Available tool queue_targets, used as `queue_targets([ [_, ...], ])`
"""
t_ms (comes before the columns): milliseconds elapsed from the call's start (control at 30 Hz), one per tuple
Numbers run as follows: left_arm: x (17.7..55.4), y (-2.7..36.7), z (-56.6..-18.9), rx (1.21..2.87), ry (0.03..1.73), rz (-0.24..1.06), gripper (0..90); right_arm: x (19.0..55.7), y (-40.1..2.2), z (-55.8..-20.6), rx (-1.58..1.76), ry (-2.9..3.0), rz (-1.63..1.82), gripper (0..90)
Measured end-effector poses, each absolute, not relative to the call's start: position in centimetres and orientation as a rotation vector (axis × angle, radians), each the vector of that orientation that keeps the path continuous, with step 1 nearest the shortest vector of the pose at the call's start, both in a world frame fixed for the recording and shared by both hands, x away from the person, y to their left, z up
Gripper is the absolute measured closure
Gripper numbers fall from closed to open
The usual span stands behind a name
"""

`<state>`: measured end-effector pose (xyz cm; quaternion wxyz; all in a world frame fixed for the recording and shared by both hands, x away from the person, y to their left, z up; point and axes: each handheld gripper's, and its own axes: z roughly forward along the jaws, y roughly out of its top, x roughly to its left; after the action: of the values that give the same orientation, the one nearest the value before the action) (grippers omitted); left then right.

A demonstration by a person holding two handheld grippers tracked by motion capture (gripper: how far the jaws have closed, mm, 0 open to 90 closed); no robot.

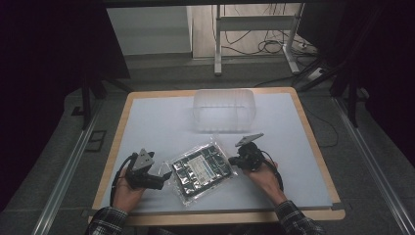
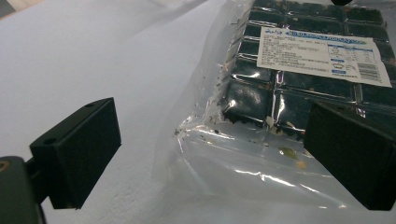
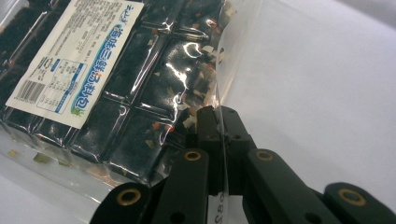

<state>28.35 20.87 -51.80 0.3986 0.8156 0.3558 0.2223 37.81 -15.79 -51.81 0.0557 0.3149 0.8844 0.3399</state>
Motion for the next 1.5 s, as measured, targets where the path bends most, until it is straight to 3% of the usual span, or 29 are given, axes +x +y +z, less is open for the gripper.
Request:
queue_targets([
  [833,28.3,21.0,-51.7,2.047,0.903,0.582,3.5,37.3,-16.8,-47.4,0.992,2.654,1.223,88.9],
  [1500,28.3,21.1,-51.6,2.042,0.906,0.596,3.3,37.0,-16.0,-41.0,0.896,2.624,1.369,89.0],
])
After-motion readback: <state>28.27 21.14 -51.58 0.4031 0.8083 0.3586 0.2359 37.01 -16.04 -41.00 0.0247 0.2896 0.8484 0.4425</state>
